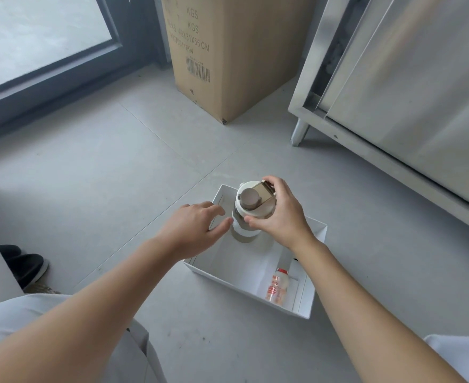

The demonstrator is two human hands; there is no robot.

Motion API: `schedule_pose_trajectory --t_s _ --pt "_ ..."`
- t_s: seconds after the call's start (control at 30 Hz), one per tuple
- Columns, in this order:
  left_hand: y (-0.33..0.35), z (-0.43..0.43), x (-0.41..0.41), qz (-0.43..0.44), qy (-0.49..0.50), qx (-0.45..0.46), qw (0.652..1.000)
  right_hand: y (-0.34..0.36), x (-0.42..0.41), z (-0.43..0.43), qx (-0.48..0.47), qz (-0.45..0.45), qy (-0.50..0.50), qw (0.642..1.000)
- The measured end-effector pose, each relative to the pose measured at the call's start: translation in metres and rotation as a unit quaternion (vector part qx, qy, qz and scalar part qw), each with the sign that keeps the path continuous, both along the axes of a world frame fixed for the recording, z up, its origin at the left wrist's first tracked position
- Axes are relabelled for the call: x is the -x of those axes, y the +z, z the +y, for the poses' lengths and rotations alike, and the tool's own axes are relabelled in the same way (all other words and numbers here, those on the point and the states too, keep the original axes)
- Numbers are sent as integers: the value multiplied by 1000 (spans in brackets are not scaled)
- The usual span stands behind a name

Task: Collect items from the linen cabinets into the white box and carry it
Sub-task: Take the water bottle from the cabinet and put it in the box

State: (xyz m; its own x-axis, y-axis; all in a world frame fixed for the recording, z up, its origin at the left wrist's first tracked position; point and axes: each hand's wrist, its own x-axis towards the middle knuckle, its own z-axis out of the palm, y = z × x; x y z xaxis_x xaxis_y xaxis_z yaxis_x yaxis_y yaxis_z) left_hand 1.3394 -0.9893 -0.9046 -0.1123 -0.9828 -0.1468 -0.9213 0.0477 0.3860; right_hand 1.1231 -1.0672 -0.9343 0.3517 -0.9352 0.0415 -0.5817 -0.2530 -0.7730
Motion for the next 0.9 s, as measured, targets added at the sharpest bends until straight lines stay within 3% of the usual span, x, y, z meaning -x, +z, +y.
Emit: schedule_pose_trajectory --t_s 0.33,0.6,0.73,0.9 --pt "5 2 1 7 41 -22 999 22 10 -4 -16 -4 14 1000" --pt "30 1 13 14 59 19 998 41 6 3 -14 26 9 1000" --pt "28 0 10 3 67 6 998 31 -4 4 46 54 15 997" --pt "24 8 11 -7 64 -8 998 27 2 6 53 42 18 998"
